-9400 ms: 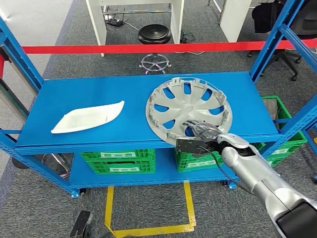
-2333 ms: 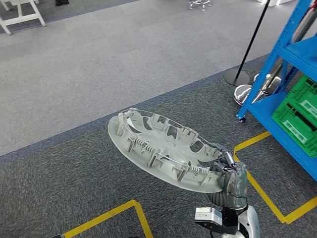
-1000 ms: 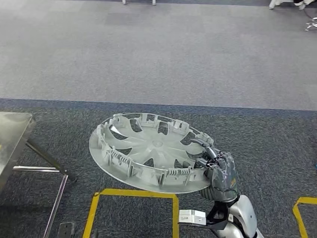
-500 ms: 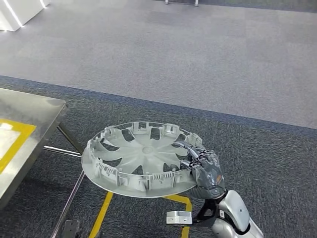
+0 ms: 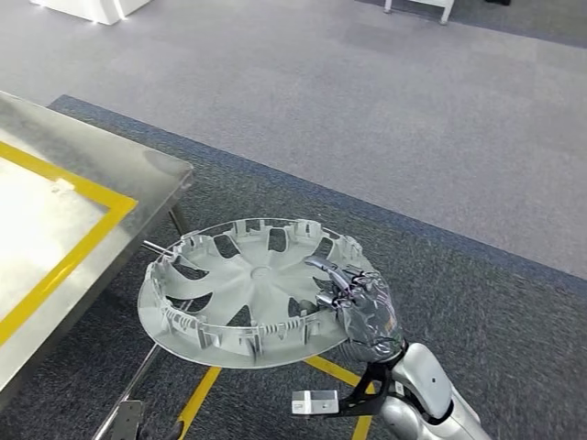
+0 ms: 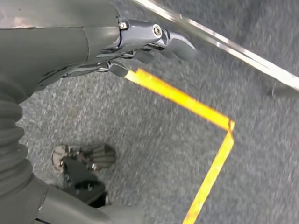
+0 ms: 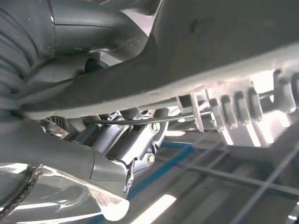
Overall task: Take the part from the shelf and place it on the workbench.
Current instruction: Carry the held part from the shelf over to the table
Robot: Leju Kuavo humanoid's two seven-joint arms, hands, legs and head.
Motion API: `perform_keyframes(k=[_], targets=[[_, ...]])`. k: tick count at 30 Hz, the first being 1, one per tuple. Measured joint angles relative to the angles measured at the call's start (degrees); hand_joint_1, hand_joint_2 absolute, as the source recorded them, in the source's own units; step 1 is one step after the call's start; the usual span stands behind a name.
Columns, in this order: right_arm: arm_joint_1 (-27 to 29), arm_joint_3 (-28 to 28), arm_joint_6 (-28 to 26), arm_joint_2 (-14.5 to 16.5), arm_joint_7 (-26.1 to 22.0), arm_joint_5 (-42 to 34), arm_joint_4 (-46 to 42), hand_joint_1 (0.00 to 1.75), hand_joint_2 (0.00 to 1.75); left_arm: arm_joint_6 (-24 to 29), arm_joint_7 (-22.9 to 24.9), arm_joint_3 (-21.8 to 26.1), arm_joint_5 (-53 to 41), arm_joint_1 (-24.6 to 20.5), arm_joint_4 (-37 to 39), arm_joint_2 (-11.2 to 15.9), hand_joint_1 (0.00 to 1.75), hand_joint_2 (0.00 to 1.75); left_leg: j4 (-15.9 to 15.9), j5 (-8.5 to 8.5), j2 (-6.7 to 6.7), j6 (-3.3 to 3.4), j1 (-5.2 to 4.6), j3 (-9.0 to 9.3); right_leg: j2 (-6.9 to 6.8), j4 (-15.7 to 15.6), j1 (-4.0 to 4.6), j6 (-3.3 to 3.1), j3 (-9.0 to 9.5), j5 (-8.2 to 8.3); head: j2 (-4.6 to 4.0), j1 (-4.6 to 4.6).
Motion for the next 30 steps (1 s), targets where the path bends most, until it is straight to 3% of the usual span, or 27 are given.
perform_keyframes(k=[2, 3, 4, 5, 6, 8, 10, 12, 13, 15, 17, 19, 20, 21, 23, 25, 26, 28, 30], targets=[[-0.35, 0.46, -0.07, -0.24, 0.23, 0.95, 0.14, 1.75, 1.75, 0.12, -0.01, -0.18, -0.08, -0.35, -0.01, -0.07, 0.0, 1.75, -0.01, 0.0, -1.51, 0.43, -0.02, -0.01, 2.59, 7.83, -0.06, -0.02, -4.14, -3.17, 0.0, 0.27], [-0.47, 0.73, -0.08, -0.35, 0.35, 1.35, 0.26, 1.75, 1.75, 0.19, -0.01, -0.26, -0.13, -0.44, 0.0, -0.1, 0.0, 1.75, 0.0, 0.0, -2.33, 0.53, -0.06, 0.02, 3.03, 11.27, -0.05, -0.09, -6.26, -4.0, 0.0, 0.33], [-0.61, 1.01, -0.1, -0.43, 0.46, 1.69, 0.4, 1.75, 1.75, 0.27, -0.01, -0.32, -0.14, -0.45, 0.01, -0.11, 0.0, 1.75, 0.01, -0.02, -3.17, 0.56, -0.11, 0.06, 3.24, 12.97, -0.02, -0.2, -7.67, -3.78, 0.0, 0.34], [-0.76, 1.27, -0.1, -0.49, 0.53, 1.94, 0.52, 1.75, 1.75, 0.32, -0.01, -0.34, -0.16, -0.46, 0.01, -0.11, 0.0, 1.75, 0.02, -0.04, -4.05, 0.56, -0.14, 0.14, 3.43, 12.36, -0.01, -0.38, -8.01, -2.33, 0.0, 0.34], [-0.91, 1.54, -0.11, -0.53, 0.57, 2.14, 0.61, 1.75, 1.75, 0.37, -0.01, -0.38, -0.18, -0.47, 0.01, -0.13, 0.0, 1.75, 0.04, -0.07, -4.92, 0.54, -0.14, 0.24, 3.78, 9.59, -0.01, -0.61, -7.28, 0.03, 0.0, 0.34], [-1.26, 2.04, -0.14, -0.62, 0.58, 2.36, 0.72, 1.75, 1.75, 0.41, -0.01, -0.5, -0.21, -0.54, 0.0, -0.2, 0.0, 1.75, 0.14, -0.18, -6.5, 0.35, -0.12, 0.26, 6.07, 1.94, -0.17, -1.07, -4.36, 4.5, 0.0, 0.33], [-1.72, 2.51, -0.28, -0.68, 0.58, 2.44, 0.8, 1.75, 1.75, 0.5, -0.02, -0.65, -0.22, -0.55, 0.01, -0.26, 0.0, 1.75, 0.32, -0.1, -7.8, -0.16, 0.09, -0.21, 8.02, -2.37, -0.26, -1.25, -2.34, 5.59, 0.0, 0.33], [-2.21, 2.88, -0.38, -0.69, 0.58, 2.61, 0.85, 1.75, 1.75, 0.59, -0.03, -0.73, -0.24, -0.45, 0.01, -0.25, 0.0, 1.75, 0.26, 0.11, -9.01, -0.91, 0.38, -0.63, 7.54, -3.23, -0.18, -1.37, -1.72, 5.2, 0.0, 0.43], [-2.47, 3.08, -0.38, -0.7, 0.6, 2.74, 0.88, 1.75, 1.75, 0.64, -0.03, -0.74, -0.26, -0.38, 0.01, -0.23, 0.0, 1.75, 0.4, -0.06, -8.71, -1.26, 0.39, -0.75, 6.92, -3.48, -0.22, -1.55, -1.52, 5.29, 0.0, 0.43], [-3.02, 3.6, -0.42, -0.7, 0.61, 3.0, 0.96, 1.75, 1.75, 0.75, -0.03, -0.78, -0.28, -0.47, -0.01, -0.19, 0.0, 1.75, 3.22, -1.92, -6.13, -1.81, 0.18, -1.98, 5.47, -4.09, -0.4, -2.08, -0.96, 5.39, 0.0, 0.22], [-3.29, 4.13, -0.69, -0.71, 0.63, 3.33, 1.05, 1.75, 1.75, 0.82, -0.03, -0.81, -0.31, -0.69, 0.0, -0.21, 0.0, 1.75, 10.07, -5.23, -3.13, -2.26, 0.24, -5.14, 3.86, -4.23, -0.38, -2.49, -0.54, 5.17, 0.0, -0.01], [-3.4, 4.49, -1.29, -0.71, 0.78, 3.88, 1.11, 1.75, 1.75, 0.89, -0.03, -0.84, -0.31, -0.71, 0.01, -0.26, 0.0, 1.75, 15.59, -6.68, -2.26, -2.76, 0.57, -7.84, 2.22, -4.21, -0.35, -2.6, -0.15, 4.79, 0.0, -0.01], [-3.49, 4.69, -1.65, -0.71, 0.92, 4.31, 1.14, 1.75, 1.75, 0.91, -0.03, -0.85, -0.31, -0.67, 0.01, -0.28, 0.0, 1.75, 15.56, -5.81, -2.01, -2.99, 0.75, -7.87, 1.43, -4.2, -0.36, -2.54, 0.12, 4.55, 0.0, -0.02], [-3.62, 4.91, -1.96, -0.71, 1.07, 4.77, 1.16, 1.75, 1.75, 0.94, -0.03, -0.85, -0.31, -0.64, 0.0, -0.28, 0.0, 1.75, 13.36, -4.03, -1.64, -3.13, 0.91, -6.85, 0.73, -4.19, -0.38, -2.42, 0.46, 4.3, 0.0, -0.03], [-3.96, 5.32, -2.51, -0.69, 1.3, 5.55, 1.18, 1.75, 1.75, 0.98, -0.02, -0.86, -0.31, -0.69, -0.01, -0.27, 0.0, 1.75, 5.83, -0.15, 0.45, -3.15, 0.78, -3.16, -0.56, -4.16, -0.28, -1.96, 1.21, 3.68, 0.0, -0.04], [-4.34, 5.55, -3.04, -0.68, 1.45, 5.95, 1.18, 1.75, 1.75, 1.0, -0.01, -0.9, -0.31, -0.9, 0.0, -0.33, 0.0, 1.75, 1.11, 0.85, 2.33, -2.53, 0.3, -1.0, -1.71, -4.04, 0.09, -1.34, 1.58, 3.14, 0.0, -0.01], [-4.56, 5.63, -3.24, -0.68, 1.53, 6.09, 1.18, 1.75, 1.75, 1.0, 0.0, -0.92, -0.31, -0.97, -0.01, -0.35, 0.0, 1.75, 0.69, 0.41, 2.44, -2.13, 0.02, -0.89, -2.33, -4.04, 0.28, -1.05, 1.66, 2.95, 0.0, 0.0], [-5.17, 5.92, -3.41, -0.66, 1.63, 6.44, 1.19, 1.75, 1.75, 1.0, 0.01, -0.98, -0.31, -0.86, -0.01, -0.33, 0.0, 1.75, 0.41, 0.26, 1.2, -1.33, 0.1, -0.93, -3.13, -4.04, 0.22, -0.44, 1.83, 2.43, 0.0, 0.02], [-5.88, 6.4, -3.49, -0.61, 1.68, 7.05, 1.22, 1.75, 1.75, 1.01, 0.01, -1.12, -0.31, -0.88, -0.01, -0.33, 0.0, 1.75, 0.2, 0.27, -0.11, -0.62, 0.33, -0.75, -0.97, -1.8, -0.12, 0.03, 0.79, 0.81, 0.0, 0.13]])
